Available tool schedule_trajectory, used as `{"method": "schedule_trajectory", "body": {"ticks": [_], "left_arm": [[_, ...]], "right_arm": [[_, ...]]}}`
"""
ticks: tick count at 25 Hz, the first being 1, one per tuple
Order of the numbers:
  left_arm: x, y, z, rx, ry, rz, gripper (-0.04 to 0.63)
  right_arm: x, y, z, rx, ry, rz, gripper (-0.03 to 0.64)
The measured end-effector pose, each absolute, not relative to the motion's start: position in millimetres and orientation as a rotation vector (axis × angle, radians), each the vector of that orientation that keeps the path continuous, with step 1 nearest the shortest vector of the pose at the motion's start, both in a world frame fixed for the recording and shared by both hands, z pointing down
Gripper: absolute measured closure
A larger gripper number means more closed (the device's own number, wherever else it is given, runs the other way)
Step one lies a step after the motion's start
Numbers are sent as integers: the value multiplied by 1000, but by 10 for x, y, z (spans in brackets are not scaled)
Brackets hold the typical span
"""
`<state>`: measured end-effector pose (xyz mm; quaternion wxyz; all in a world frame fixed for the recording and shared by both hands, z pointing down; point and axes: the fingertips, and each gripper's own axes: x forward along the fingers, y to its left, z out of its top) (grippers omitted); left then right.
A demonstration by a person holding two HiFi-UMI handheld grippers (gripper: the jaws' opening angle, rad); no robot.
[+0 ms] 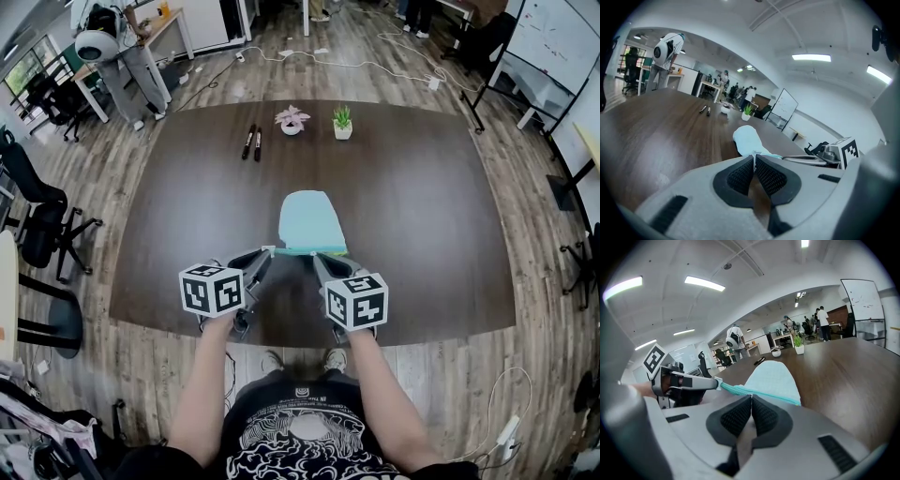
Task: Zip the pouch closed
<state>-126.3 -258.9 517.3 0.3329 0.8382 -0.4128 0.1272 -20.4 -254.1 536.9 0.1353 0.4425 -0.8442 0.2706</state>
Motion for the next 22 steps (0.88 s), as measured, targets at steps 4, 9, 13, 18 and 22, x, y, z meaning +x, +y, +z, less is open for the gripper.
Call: {"method": "schedule_trajectory", "body": {"ticks": [4, 9, 13, 18, 22], "left_arm": [[-1312, -2604, 5167, 2179, -1101, 308, 572], [-1321, -2617, 5167, 2176, -1122, 309, 572], [-1331, -2616, 5176, 2173, -1130, 309, 572], [-1388, -2632, 5203, 2152, -1156, 293, 572], [-1437, -2639, 5180, 2143, -1179, 280, 572]], "right_arm": [[-195, -2539, 5378, 1284, -2443, 785, 614], [-199, -2545, 5369, 1282, -2444, 784, 614], [-205, -2538, 5373, 1277, -2446, 783, 614], [-189, -2556, 5374, 1285, -2443, 775, 614], [-177, -2551, 5360, 1284, -2444, 774, 614]]}}
